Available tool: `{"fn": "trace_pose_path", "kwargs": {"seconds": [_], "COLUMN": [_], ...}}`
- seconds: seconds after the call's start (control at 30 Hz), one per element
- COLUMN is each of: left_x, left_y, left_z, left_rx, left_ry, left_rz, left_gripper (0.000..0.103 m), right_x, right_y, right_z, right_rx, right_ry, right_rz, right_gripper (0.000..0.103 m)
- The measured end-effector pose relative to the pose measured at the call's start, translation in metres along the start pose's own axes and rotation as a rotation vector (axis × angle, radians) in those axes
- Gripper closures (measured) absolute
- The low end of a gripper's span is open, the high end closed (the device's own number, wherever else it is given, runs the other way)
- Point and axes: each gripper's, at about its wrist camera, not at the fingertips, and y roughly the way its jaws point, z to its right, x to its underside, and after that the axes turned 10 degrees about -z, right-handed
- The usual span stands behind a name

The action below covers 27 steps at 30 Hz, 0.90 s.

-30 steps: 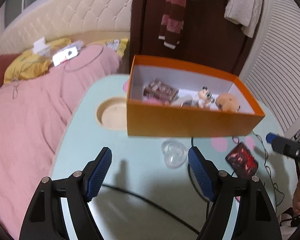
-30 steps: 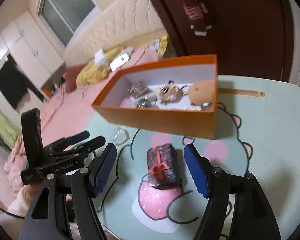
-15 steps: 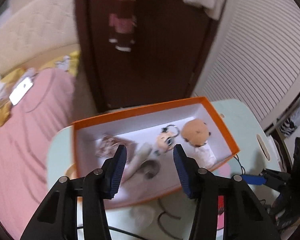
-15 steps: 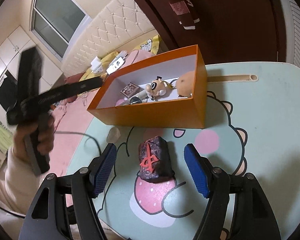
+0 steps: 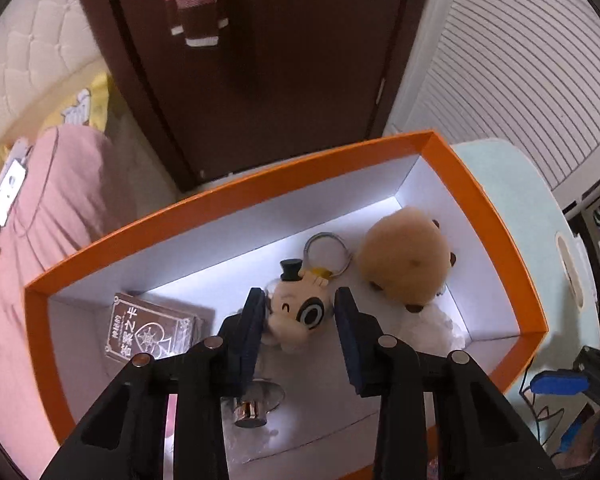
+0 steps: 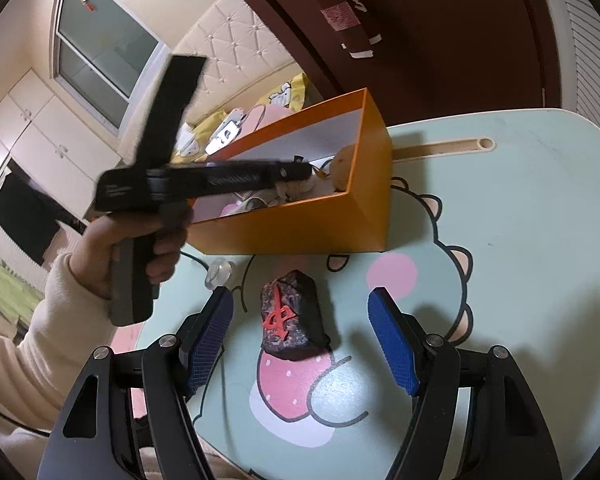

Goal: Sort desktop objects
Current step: 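Grasp the top-hat cartoon figurine in the box with the left tool, then carry the figurine out and set it beside the clear cup, left tool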

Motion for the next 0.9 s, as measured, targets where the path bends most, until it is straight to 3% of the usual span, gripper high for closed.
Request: {"fn": "trace_pose_path", "kwargs": {"seconds": [0.33, 0.67, 0.9], "left_x": [0.008, 0.041, 0.080], "left_y": [-0.020, -0.107, -0.148], "left_z": [-0.005, -0.028, -0.041], "left_rx": [0.034, 0.100, 0.129], "left_ry": [-0.045, -0.132, -0.163], "left_rz": [0.073, 0.281, 0.355], "left_gripper": [0.070, 0.070, 0.070], "right_x": [0.000, 0.000, 0.002], "right_y": [0.001, 0.004, 0.009], "right_z": [0.000, -0.006, -0.015], "right_rx": [0.005, 0.025, 0.034], "right_ry": [0.004, -0.012, -0.042], "right_rz": [-0.008, -0.022, -0.037], "right_gripper": [0.032, 0.032, 0.032]}}
